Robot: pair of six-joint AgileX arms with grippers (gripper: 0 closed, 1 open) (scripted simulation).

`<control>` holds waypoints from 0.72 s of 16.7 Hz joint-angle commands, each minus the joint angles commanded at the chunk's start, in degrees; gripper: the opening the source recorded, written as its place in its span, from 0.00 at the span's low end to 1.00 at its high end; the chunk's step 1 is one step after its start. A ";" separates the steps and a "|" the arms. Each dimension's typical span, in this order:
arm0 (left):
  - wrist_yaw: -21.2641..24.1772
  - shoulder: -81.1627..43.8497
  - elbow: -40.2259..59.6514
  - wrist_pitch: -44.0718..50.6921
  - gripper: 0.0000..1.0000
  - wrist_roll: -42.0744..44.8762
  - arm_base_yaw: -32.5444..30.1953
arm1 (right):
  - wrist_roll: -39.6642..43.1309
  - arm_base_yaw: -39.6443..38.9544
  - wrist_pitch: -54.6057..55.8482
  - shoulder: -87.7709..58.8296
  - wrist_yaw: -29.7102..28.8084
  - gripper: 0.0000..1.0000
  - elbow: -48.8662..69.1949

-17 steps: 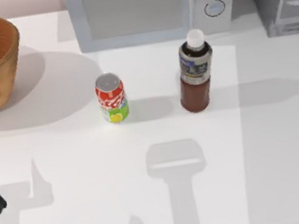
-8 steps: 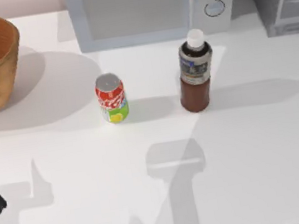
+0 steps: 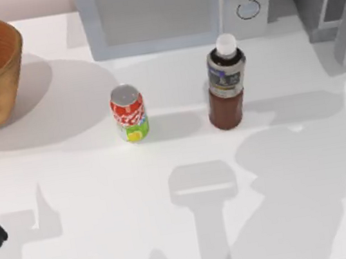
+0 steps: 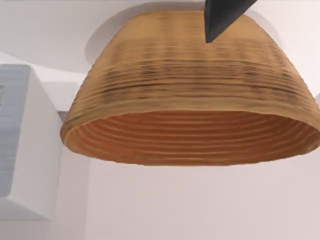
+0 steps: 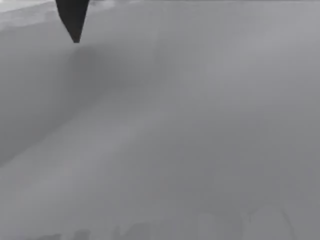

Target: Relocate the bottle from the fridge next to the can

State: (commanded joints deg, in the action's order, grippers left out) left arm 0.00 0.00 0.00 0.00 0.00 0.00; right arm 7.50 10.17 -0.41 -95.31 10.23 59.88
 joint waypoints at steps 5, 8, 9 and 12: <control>0.00 0.00 0.00 0.00 1.00 0.00 0.00 | -6.83 -8.66 3.97 2.84 -7.90 1.00 -3.55; 0.00 0.00 0.00 0.00 1.00 0.00 0.00 | -6.84 -8.67 3.97 2.84 -7.90 1.00 -3.56; 0.00 0.00 0.00 0.00 1.00 0.00 0.00 | -6.54 -7.77 3.79 2.55 -8.22 1.00 -3.75; 0.00 0.00 0.00 0.00 1.00 0.00 0.00 | -6.71 -7.79 3.37 0.44 -8.14 1.00 -1.48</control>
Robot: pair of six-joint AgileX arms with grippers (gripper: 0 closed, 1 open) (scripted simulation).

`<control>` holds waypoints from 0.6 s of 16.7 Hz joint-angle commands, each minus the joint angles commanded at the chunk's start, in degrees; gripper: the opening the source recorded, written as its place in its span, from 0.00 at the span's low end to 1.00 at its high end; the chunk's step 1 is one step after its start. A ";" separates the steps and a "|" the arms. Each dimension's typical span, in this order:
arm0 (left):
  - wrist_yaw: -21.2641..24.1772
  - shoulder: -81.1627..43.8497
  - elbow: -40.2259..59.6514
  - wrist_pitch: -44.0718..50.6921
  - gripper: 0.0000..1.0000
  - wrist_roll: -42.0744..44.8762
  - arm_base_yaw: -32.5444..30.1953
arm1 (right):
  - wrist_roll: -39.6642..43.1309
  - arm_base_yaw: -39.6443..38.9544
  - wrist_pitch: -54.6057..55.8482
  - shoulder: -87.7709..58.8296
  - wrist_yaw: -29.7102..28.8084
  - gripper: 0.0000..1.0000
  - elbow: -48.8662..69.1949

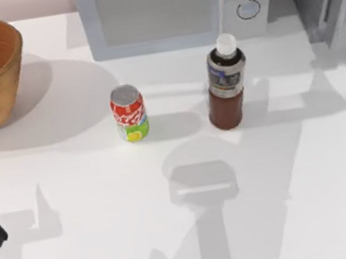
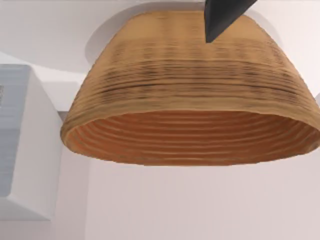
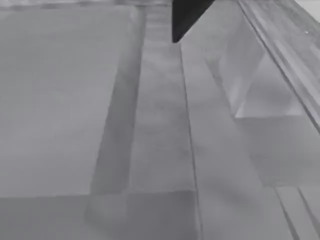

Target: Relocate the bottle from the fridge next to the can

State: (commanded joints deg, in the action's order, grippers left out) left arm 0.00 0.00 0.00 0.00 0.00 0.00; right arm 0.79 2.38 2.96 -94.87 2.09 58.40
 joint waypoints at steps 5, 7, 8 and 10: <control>0.00 0.00 0.00 0.00 1.00 0.00 0.00 | -0.09 -0.15 -2.42 -10.24 -0.07 1.00 12.84; 0.00 0.00 0.00 0.00 1.00 0.00 0.00 | -0.04 -0.14 -3.52 -14.25 -0.27 1.00 18.17; 0.00 0.00 0.00 0.00 1.00 0.00 0.00 | -0.03 -0.13 -3.99 -15.90 -0.37 1.00 20.32; 0.00 0.00 0.00 0.00 1.00 0.00 0.00 | -0.02 -0.12 -4.63 -18.11 -0.49 1.00 23.04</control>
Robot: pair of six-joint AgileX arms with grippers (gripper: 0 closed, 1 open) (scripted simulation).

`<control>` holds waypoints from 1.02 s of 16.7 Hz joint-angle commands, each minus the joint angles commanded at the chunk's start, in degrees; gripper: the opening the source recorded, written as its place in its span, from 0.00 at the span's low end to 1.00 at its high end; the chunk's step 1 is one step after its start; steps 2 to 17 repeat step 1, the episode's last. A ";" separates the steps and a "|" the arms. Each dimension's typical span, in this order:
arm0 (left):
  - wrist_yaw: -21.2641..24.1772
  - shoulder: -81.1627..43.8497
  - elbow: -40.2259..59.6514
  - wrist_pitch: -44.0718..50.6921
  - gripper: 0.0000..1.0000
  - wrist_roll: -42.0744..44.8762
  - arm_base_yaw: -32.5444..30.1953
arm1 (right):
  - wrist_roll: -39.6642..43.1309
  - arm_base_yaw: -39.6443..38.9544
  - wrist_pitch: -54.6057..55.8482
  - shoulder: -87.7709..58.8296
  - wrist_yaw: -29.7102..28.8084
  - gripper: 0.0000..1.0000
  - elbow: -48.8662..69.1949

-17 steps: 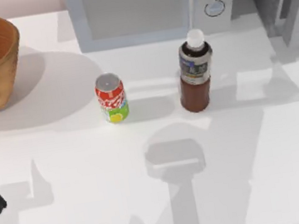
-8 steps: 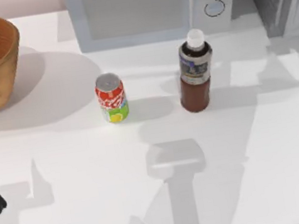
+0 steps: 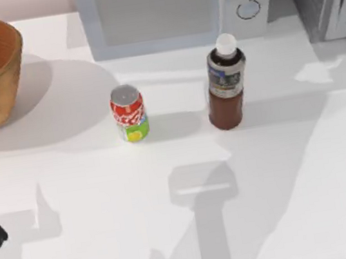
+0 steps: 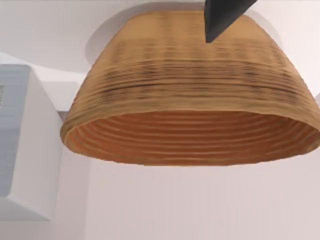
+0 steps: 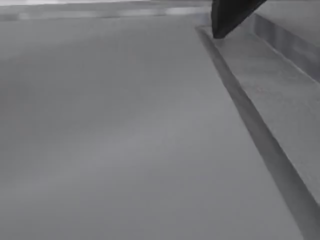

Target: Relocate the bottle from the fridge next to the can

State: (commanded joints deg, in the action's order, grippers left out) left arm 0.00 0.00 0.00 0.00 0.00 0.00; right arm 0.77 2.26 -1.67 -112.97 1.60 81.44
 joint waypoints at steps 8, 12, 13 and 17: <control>0.00 0.00 0.00 0.00 1.00 0.00 0.00 | 0.00 0.00 -0.11 -0.40 -0.02 1.00 0.46; 0.00 0.00 0.00 0.00 1.00 0.00 0.00 | 0.00 0.00 -0.11 -0.40 -0.02 1.00 0.46; 0.00 0.00 0.00 0.00 1.00 0.00 0.00 | 0.00 0.00 -0.11 -0.40 -0.02 1.00 0.46; 0.00 0.00 0.00 0.00 1.00 0.00 0.00 | 0.00 0.00 -0.11 -0.40 -0.02 1.00 0.46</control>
